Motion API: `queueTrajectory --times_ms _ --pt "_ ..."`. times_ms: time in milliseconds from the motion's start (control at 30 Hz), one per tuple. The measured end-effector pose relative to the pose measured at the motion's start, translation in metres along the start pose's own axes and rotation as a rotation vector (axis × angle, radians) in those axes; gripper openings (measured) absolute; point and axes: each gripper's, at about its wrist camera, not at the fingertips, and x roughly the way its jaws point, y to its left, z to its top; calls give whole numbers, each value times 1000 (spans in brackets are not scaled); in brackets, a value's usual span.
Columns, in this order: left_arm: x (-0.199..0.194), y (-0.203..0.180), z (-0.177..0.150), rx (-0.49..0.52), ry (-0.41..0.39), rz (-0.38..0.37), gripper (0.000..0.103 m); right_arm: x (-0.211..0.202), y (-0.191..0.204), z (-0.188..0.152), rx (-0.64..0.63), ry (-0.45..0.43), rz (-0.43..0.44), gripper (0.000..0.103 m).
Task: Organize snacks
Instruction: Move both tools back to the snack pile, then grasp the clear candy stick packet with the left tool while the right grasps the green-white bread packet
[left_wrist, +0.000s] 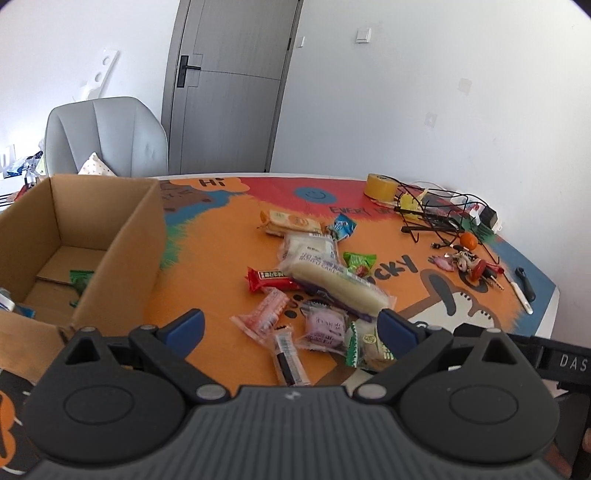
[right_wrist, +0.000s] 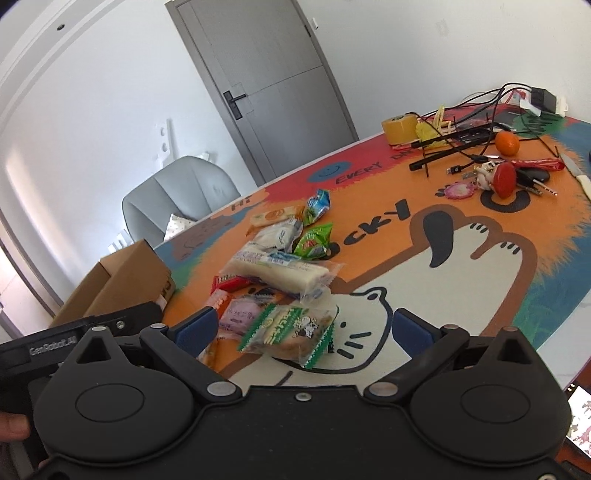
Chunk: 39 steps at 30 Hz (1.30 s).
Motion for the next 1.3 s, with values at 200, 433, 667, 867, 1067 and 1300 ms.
queueTrajectory --times_ms 200,433,667,867,1067,1300 --pt "24 1 -9 6 66 -16 91 16 -2 -7 5 29 13 96" --pt "44 1 -17 18 107 -20 79 33 -1 -12 -11 53 2 96" --pt "60 0 -26 37 138 0 51 38 4 -16 -62 72 -11 96" --pt "59 8 -25 26 141 4 17 47 8 -20 -105 91 -29 97" --pt "52 19 -25 9 136 7 17 58 14 -19 -140 69 -67 98" --pt "43 33 -21 -12 117 31 17 69 15 -16 -136 31 -84 94"
